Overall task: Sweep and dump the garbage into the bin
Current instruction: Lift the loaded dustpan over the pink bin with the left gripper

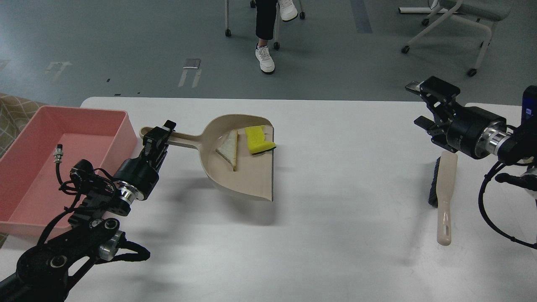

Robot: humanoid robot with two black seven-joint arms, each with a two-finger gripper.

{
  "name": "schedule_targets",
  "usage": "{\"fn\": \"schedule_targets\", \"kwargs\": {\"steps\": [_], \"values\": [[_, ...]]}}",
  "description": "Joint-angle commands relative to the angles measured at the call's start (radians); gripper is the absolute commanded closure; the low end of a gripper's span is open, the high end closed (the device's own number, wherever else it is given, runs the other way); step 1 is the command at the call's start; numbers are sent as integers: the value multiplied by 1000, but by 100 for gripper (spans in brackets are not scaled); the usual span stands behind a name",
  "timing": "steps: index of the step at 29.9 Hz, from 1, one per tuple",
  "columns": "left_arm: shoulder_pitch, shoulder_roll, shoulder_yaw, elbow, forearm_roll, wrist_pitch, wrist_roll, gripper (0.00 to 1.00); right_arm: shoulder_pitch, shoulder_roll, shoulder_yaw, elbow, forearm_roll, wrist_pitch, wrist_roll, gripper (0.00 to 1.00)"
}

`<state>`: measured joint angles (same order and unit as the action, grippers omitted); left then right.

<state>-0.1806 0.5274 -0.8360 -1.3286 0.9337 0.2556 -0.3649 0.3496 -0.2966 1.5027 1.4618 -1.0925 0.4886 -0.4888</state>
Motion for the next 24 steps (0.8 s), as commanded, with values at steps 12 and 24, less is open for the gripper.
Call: {"fn": "schedule_targets", "kwargs": {"steps": [12, 24], "values": [[43, 114, -109, -92, -145, -124, 1, 100, -87, 14, 102, -57, 62, 0, 0, 0], [62, 293, -186, -158, -311, -217, 1, 100, -95, 125, 217, -136, 239, -24, 99, 0]]}}
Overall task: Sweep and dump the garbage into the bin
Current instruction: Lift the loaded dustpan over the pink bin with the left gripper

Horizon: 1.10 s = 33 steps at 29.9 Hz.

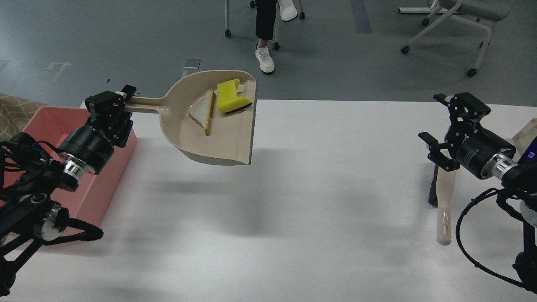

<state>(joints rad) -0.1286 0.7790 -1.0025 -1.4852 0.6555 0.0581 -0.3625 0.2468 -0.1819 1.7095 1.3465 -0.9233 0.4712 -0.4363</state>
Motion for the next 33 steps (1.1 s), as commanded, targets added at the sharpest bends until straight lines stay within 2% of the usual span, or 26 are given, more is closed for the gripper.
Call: {"fn": "schedule_targets", "kwargs": {"steps": [1, 4, 6, 8, 13, 24, 27, 33], "values": [[15, 51, -24, -1, -39, -26, -1, 100, 8, 10, 10, -24, 77, -6, 60, 0], [30, 77, -59, -1, -79, -64, -1, 100, 6, 21, 13, -43, 99, -6, 126, 0], [38, 86, -93, 0, -122, -102, 3, 100, 3, 38, 15, -53, 130, -6, 188, 0], [49, 101, -129, 9, -158, -138, 5, 100, 0, 39, 16, -76, 178, -6, 273, 0], [66, 118, -148, 78, -172, -197, -1, 100, 3, 39, 18, -102, 184, -6, 364, 0], [98, 118, -231, 321, -226, -357, -6, 100, 3, 41, 15, -102, 184, -5, 373, 0], [98, 120, -257, 423, -220, -426, -7, 100, 2, 39, 13, -101, 184, -3, 373, 0], [98, 140, -265, 560, -217, -507, -36, 100, -4, 39, 13, -96, 184, -2, 373, 0]]}}
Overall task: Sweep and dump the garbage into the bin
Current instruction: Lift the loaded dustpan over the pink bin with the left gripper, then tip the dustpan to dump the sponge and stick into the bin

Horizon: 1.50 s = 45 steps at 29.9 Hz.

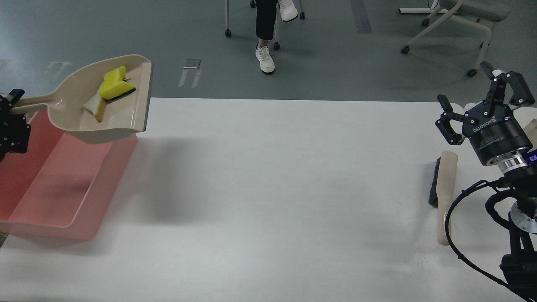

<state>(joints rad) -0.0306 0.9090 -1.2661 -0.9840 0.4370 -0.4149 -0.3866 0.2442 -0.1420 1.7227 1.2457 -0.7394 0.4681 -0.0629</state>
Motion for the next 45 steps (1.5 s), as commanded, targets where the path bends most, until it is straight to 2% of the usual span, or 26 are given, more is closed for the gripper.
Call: {"fn": "schedule_targets", "kwargs": {"steps": [1, 5, 10, 12, 16, 18, 21, 31, 42, 45], "values": [[0, 13, -1, 83, 2, -44, -14, 100, -2, -1, 0, 6, 0, 1, 0, 0], [0, 28, -1, 137, 0, -62, -21, 100, -2, -1, 0, 6, 0, 1, 0, 0], [17, 51, 2, 177, -1, -74, -67, 100, -2, 1, -6, 6, 0, 3, 0, 0], [63, 71, -1, 200, -11, -74, -102, 100, 0, 1, -8, 4, 0, 4, 0, 0], [75, 83, -3, 266, -14, -74, -102, 100, 3, 1, -12, 4, 0, 4, 0, 0], [75, 84, -3, 367, -35, -74, -102, 100, 4, 2, -14, 1, 0, 4, 0, 0], [75, 88, -3, 438, -43, -74, -102, 100, 4, 2, -14, -2, 0, 4, 0, 0], [124, 146, 8, 435, -30, -74, -102, 100, 3, 2, -14, 4, 0, 4, 0, 0], [124, 199, 14, 426, 14, -74, -102, 100, 0, 2, -12, 4, 0, 4, 0, 0], [123, 214, 14, 381, 68, -74, -102, 100, 0, 2, -12, 1, 0, 4, 0, 0]]}}
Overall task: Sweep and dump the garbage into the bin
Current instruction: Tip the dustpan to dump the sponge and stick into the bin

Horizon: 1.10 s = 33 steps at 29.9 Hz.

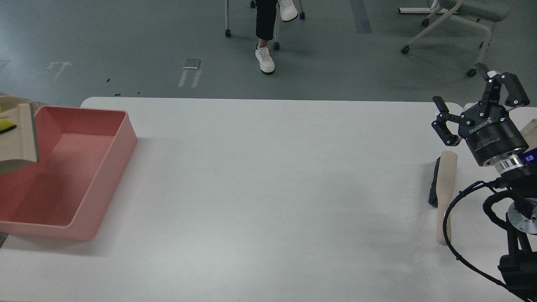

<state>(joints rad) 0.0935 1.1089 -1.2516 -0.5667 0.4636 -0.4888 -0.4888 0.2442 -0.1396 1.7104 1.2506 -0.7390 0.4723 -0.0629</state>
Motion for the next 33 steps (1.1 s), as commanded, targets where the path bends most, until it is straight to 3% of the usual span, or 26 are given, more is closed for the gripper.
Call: {"fn": "schedule_targets", "kwargs": {"steps": [1, 20, 28, 33], "values": [[-1, 25, 0, -56, 53, 0, 0, 100, -2, 0, 0, -3, 0, 0, 0, 0], [-9, 92, -2, -156, 371, 0, 0, 100, -17, 0, 5, -2, 0, 2, 1, 0], [-11, 137, -2, -200, 375, 1, 0, 100, -39, 0, 5, 1, 0, 9, 1, 0], [-11, 164, -2, -220, 379, 55, 0, 100, -42, -2, 5, 1, 1, 9, 1, 0]]}}
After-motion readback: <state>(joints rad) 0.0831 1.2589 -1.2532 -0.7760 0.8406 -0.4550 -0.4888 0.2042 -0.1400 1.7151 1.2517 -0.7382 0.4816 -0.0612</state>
